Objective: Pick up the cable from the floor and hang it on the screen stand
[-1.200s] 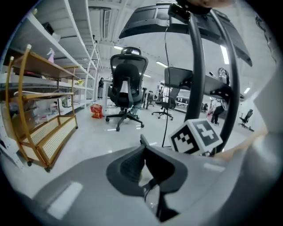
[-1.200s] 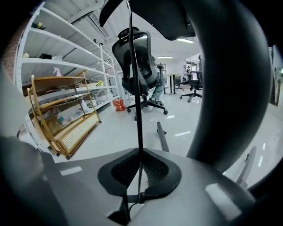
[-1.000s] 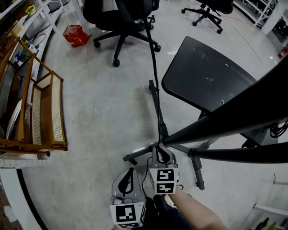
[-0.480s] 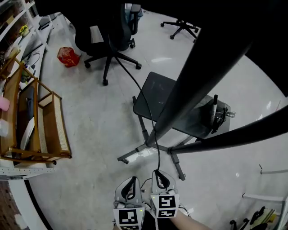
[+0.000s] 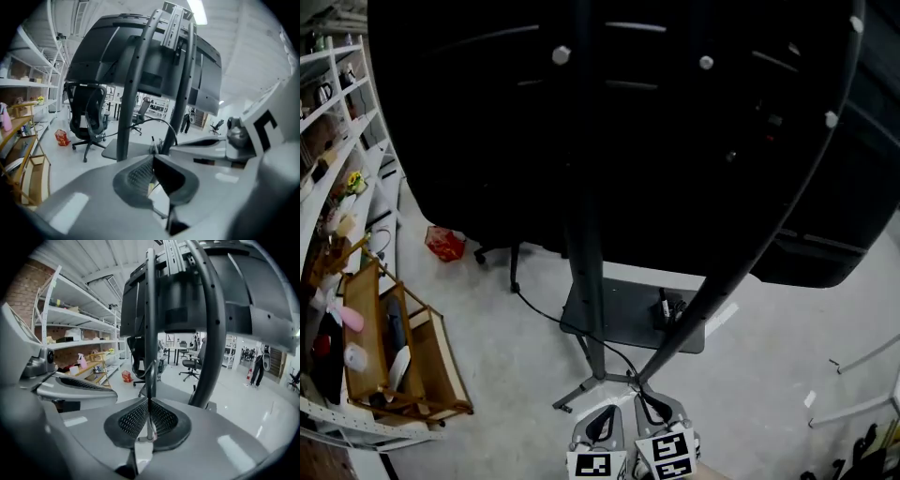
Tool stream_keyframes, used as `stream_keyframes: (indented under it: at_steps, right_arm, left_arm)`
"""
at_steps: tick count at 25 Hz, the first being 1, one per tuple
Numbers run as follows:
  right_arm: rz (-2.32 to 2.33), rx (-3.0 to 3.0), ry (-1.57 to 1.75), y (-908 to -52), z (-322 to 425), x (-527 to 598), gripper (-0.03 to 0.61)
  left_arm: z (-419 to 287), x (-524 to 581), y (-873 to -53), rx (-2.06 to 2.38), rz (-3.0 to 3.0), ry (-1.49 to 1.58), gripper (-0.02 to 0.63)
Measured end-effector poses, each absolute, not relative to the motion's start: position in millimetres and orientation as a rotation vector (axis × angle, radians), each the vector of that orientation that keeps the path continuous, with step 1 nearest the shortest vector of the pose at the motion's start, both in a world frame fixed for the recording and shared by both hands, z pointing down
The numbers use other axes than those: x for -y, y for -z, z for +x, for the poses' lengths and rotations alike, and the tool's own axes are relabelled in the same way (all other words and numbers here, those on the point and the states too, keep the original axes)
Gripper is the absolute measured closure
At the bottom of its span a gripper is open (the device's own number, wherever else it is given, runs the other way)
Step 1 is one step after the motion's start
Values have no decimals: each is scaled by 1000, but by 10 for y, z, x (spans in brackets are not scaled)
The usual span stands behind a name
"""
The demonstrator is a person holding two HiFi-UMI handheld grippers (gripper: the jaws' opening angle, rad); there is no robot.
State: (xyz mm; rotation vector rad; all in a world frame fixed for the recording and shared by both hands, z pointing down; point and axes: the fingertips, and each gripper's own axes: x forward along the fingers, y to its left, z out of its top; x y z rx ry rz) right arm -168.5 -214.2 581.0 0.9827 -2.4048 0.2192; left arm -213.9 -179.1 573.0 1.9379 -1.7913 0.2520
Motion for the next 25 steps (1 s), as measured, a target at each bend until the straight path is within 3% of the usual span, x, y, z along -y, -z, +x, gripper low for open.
stream_keyframes:
  at_steps: [16, 25]
  right_arm:
    - [1357, 2611, 140, -2359, -897, 2832, 566]
    - [1435, 2642, 443, -1043, -627, 2811, 566]
  left_arm:
    - [-1716, 2743, -2520, 1888, 2398, -174, 606]
    - [-1249, 2876, -1438, 1914, 2600, -120, 606]
